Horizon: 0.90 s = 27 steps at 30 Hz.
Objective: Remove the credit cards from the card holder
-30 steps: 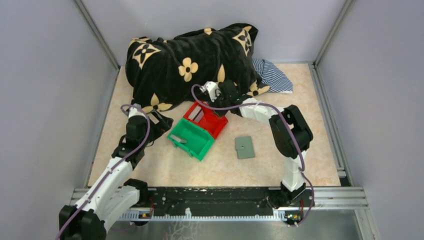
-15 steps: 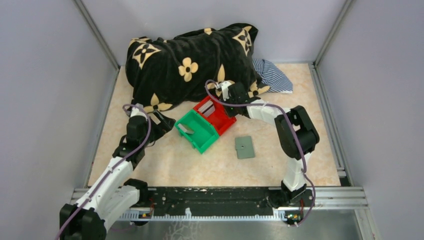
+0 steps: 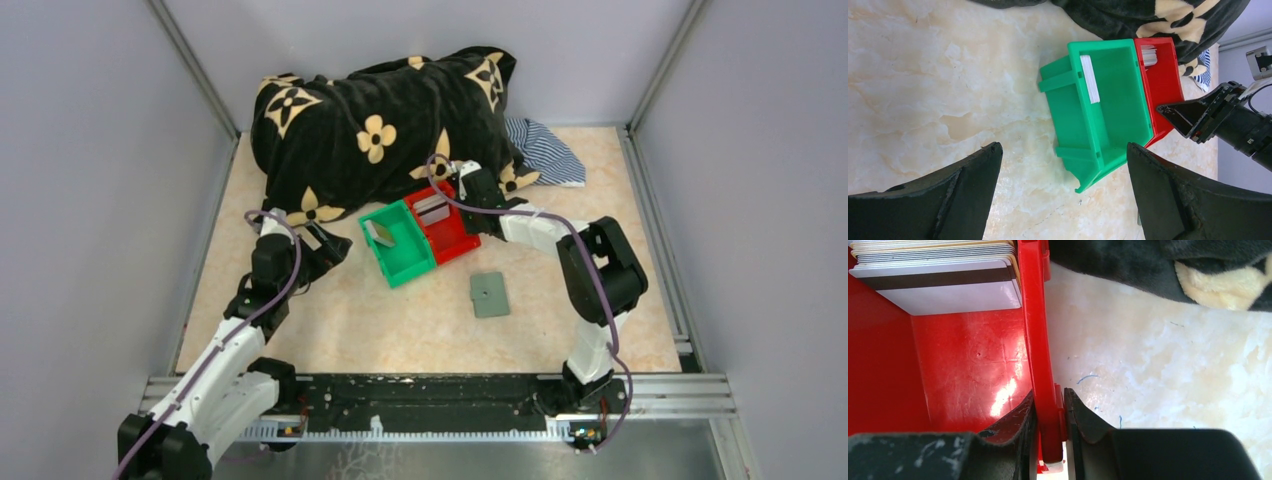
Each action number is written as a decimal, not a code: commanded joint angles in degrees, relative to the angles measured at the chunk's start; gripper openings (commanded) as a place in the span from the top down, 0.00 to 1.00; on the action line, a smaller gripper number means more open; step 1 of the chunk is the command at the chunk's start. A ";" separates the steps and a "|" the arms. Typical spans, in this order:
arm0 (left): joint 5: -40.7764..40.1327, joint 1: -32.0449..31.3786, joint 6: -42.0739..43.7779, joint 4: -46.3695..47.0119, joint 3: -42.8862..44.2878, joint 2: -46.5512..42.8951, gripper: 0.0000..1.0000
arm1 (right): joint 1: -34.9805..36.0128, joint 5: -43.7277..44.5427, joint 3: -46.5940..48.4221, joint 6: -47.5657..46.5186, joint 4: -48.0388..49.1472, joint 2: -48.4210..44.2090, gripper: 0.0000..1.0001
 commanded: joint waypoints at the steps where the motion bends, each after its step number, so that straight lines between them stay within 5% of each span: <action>1: -0.41 -0.62 -0.21 0.63 -0.45 -0.75 0.01 | -0.62 6.56 -0.42 5.29 1.51 -4.15 0.82; 16: -1.46 -1.65 -0.14 -0.15 -0.52 -1.97 0.01 | -0.71 14.48 -1.42 15.85 -1.04 -4.46 0.88; 27: -1.99 -2.06 -0.13 0.00 -0.53 -1.49 0.01 | -0.67 11.11 -1.98 15.08 0.11 -6.70 0.62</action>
